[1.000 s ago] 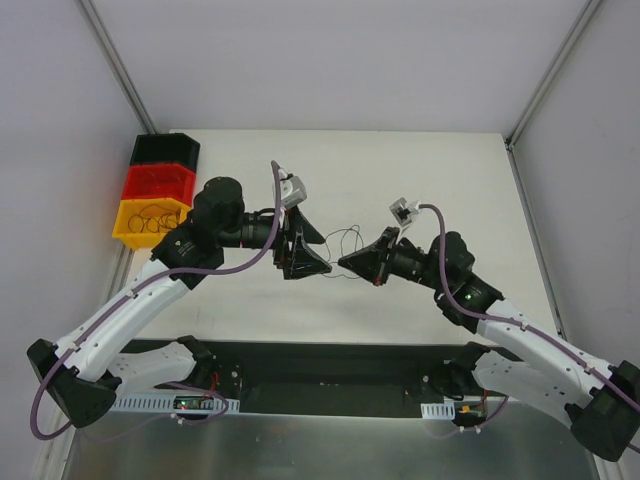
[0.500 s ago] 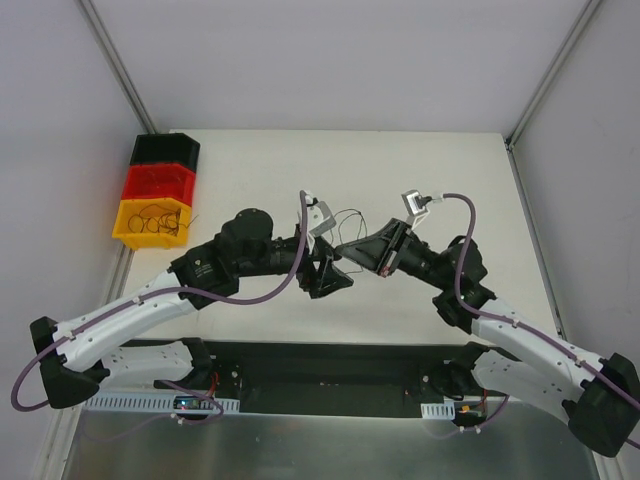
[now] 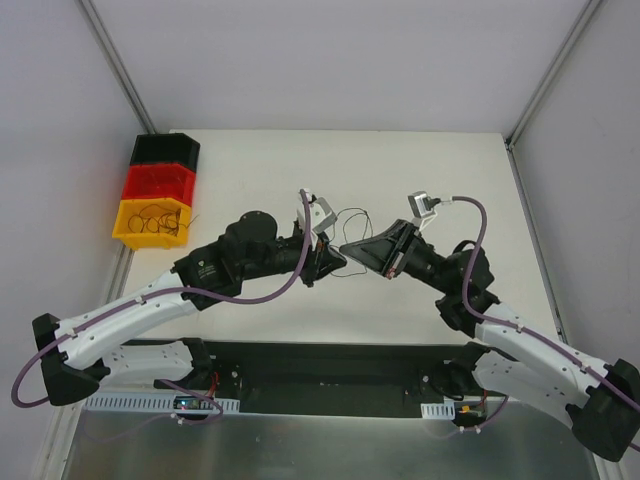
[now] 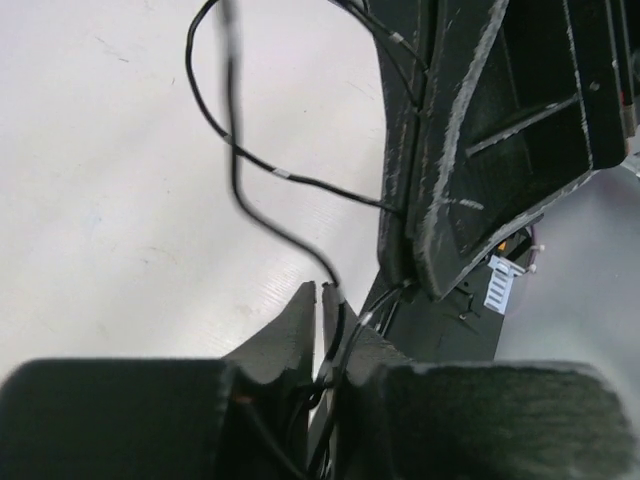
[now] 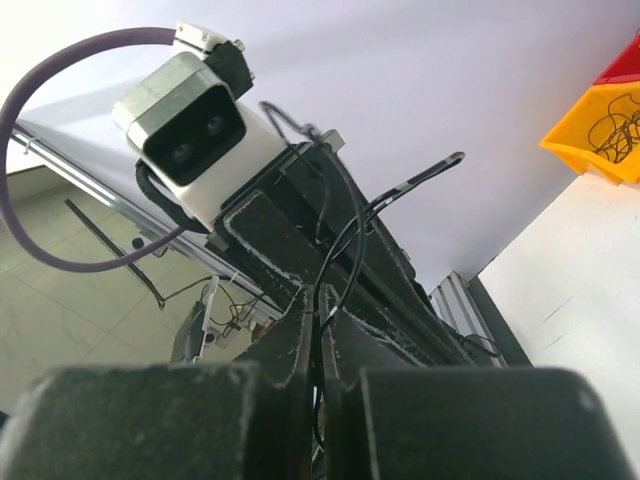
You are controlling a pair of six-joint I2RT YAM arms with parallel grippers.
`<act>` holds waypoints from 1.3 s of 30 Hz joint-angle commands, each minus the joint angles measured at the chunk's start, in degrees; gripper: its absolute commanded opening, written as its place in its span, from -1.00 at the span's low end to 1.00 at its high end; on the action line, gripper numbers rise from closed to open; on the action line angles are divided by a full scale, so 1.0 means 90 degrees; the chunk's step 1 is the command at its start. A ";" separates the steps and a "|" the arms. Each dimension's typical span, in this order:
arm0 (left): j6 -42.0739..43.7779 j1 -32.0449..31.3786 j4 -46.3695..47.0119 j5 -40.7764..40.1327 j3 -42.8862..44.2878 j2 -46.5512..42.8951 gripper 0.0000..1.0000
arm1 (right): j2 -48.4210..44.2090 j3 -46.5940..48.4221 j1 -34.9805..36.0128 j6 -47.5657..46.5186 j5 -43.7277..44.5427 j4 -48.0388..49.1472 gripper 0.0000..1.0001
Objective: Untangle the cables
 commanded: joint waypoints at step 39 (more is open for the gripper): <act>-0.3386 0.1363 0.1856 0.4904 0.0699 0.1062 -0.04 | -0.1114 0.1203 0.0340 -0.4706 -0.2130 -0.3881 -1.00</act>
